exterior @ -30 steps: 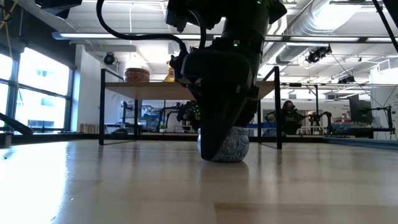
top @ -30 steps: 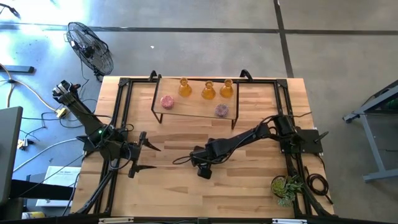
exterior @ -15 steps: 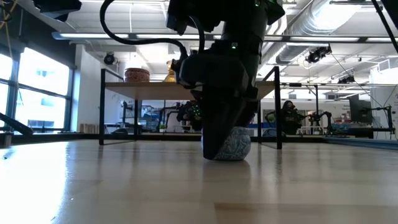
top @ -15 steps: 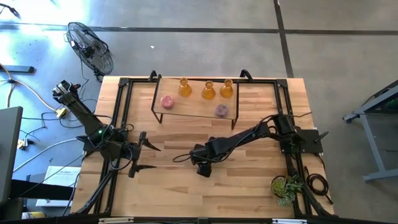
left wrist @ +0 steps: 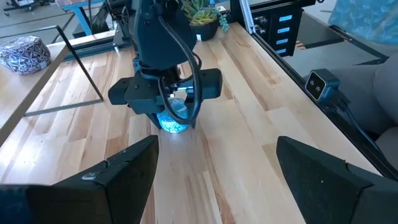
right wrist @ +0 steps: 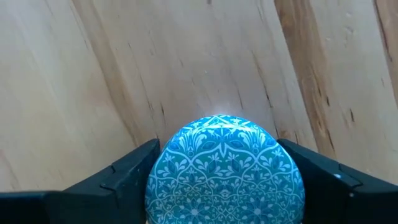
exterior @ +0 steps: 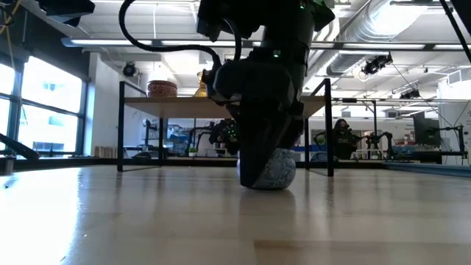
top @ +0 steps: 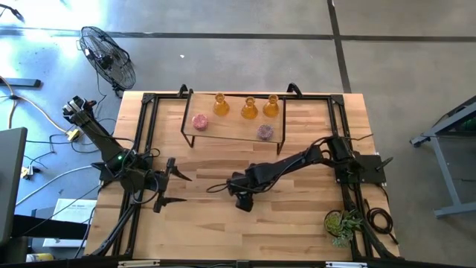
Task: Pick & Place candle stick holders
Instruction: Put the blue scented candle on the shelf aligned with the other scented candle
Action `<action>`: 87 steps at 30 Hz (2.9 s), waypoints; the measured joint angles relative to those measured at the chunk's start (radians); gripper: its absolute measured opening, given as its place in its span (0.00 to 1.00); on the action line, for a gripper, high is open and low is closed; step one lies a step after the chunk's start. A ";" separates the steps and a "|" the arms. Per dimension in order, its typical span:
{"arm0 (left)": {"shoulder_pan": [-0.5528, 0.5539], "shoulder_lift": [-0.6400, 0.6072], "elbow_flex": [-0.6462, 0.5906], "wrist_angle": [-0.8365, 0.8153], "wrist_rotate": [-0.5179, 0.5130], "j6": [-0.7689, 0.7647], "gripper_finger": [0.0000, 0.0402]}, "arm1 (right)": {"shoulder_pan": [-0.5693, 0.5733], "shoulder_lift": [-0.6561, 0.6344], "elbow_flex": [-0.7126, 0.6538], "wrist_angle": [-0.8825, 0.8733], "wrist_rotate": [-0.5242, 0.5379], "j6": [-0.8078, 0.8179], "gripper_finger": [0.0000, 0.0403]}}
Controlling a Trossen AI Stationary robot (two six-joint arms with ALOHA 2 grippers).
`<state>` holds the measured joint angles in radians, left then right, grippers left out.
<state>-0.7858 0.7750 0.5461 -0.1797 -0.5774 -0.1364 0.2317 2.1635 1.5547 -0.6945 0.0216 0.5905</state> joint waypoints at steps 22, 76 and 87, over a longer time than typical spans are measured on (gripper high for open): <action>0.000 0.000 0.000 -0.005 0.048 0.000 0.80 | 0.004 -0.002 -0.001 0.525 0.000 -0.221 0.71; 0.000 0.000 0.000 -0.059 0.125 0.004 0.80 | -0.392 -0.043 0.541 -0.335 0.181 -0.544 0.71; 0.000 0.000 0.000 -0.064 0.143 0.021 0.80 | -0.398 -0.041 0.541 -0.333 0.153 -0.501 0.83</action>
<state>-0.7860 0.7747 0.5461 -0.2432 -0.4341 -0.1158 -0.1663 2.1223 2.0953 -1.0271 0.1750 0.0895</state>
